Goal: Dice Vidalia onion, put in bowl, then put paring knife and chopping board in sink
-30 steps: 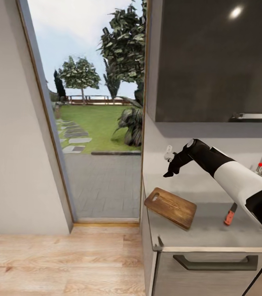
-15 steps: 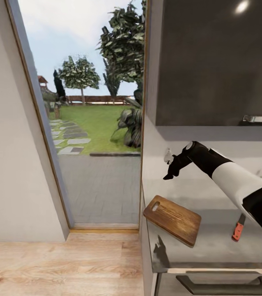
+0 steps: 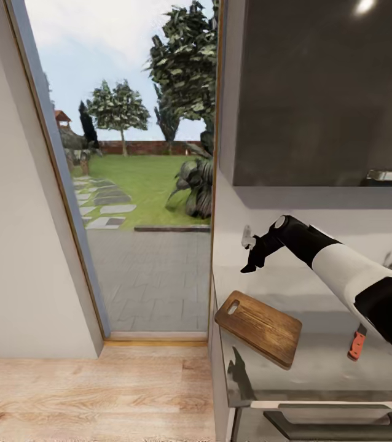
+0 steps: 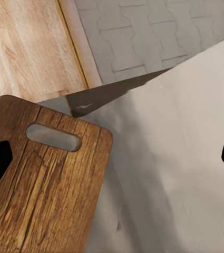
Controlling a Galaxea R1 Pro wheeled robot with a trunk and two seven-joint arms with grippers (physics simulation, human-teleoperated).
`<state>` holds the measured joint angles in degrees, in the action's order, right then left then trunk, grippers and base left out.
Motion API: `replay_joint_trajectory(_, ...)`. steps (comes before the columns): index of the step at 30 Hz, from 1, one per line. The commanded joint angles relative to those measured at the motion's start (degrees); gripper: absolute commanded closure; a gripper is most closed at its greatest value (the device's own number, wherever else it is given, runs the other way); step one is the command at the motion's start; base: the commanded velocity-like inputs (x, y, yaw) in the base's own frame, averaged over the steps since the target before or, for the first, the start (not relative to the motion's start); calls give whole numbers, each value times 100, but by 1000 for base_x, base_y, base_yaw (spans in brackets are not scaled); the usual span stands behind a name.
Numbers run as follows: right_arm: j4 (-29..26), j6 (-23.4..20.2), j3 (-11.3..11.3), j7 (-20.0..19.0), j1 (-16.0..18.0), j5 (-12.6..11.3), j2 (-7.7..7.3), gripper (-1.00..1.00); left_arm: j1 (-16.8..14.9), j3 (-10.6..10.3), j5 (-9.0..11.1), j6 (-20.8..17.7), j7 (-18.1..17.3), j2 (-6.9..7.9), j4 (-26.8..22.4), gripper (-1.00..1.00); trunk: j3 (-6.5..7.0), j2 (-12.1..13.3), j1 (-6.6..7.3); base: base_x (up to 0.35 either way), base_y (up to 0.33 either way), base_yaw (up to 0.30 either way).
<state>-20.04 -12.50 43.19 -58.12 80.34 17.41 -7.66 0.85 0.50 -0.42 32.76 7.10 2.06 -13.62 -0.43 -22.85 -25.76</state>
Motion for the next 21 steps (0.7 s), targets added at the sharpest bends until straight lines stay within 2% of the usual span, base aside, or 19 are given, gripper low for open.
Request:
replay_joint_trajectory(1,-16,-52,-2,-24,-1,17,-2,-100,3,3,-5,5,11,1,-9,-100,-14,-7,-2,0,0,0)
replay_joint_trajectory(21,-9,-51,2,-16,-1,17,21,-100,3,3,-5,2,11,4,-10,-100,-199,-7,-2,0,0,0)
